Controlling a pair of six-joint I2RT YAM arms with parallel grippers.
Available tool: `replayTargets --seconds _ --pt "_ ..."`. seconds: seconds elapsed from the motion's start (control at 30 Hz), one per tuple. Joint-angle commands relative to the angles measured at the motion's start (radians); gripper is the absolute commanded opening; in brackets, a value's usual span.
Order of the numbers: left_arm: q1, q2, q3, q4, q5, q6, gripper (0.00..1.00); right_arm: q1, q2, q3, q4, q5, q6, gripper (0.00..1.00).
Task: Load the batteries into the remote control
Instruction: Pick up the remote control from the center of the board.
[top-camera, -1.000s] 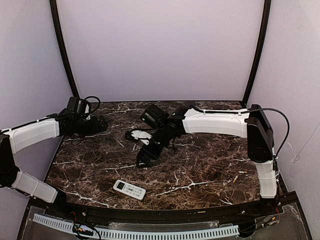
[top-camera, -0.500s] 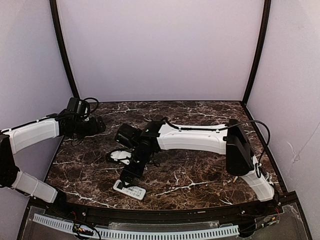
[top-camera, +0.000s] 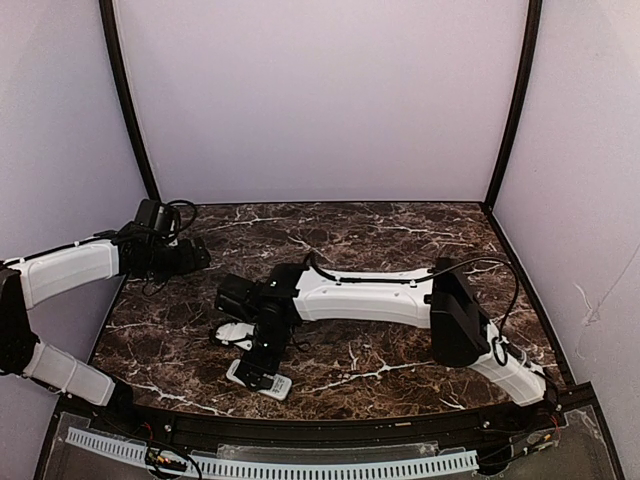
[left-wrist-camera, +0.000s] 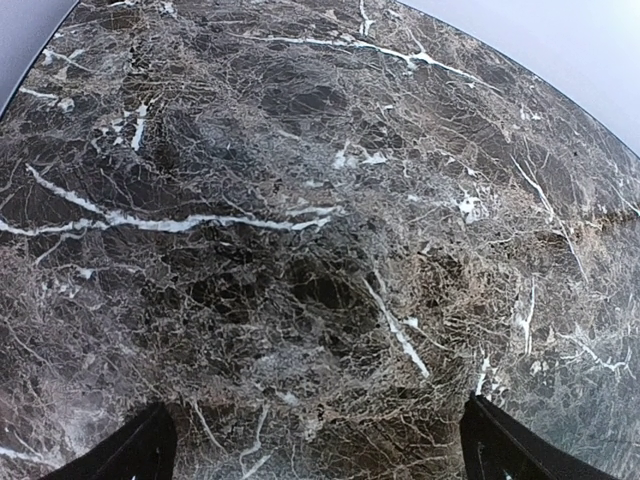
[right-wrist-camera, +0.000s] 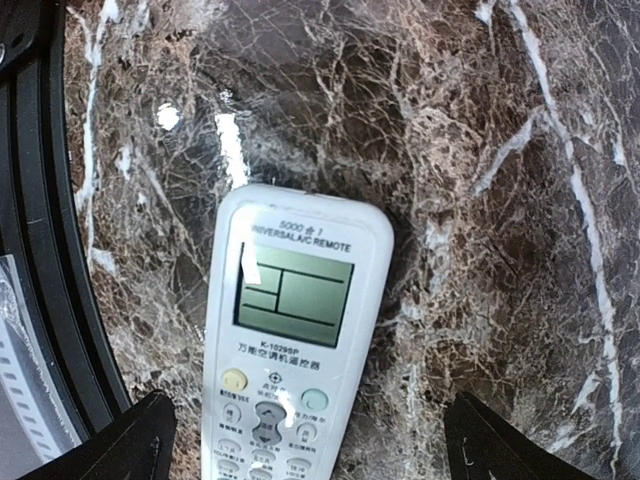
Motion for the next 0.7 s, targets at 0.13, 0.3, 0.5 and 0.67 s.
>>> replayTargets --seconds 0.13,0.3,0.5,0.67 --pt "0.006 -0.021 -0.025 -0.003 -0.009 -0.014 1.0 0.022 0.053 0.04 -0.046 0.087 0.024 0.86" --pt "0.006 -0.021 -0.024 -0.004 -0.009 -0.014 1.0 0.027 0.068 0.041 -0.045 0.087 0.024 0.72" --pt "0.007 -0.019 -0.025 0.0 -0.006 -0.005 1.0 0.006 0.013 -0.042 0.008 0.04 0.014 0.44" --pt "0.007 -0.036 -0.033 0.042 0.026 0.027 1.0 -0.078 -0.155 -0.234 0.163 -0.073 0.018 0.29"
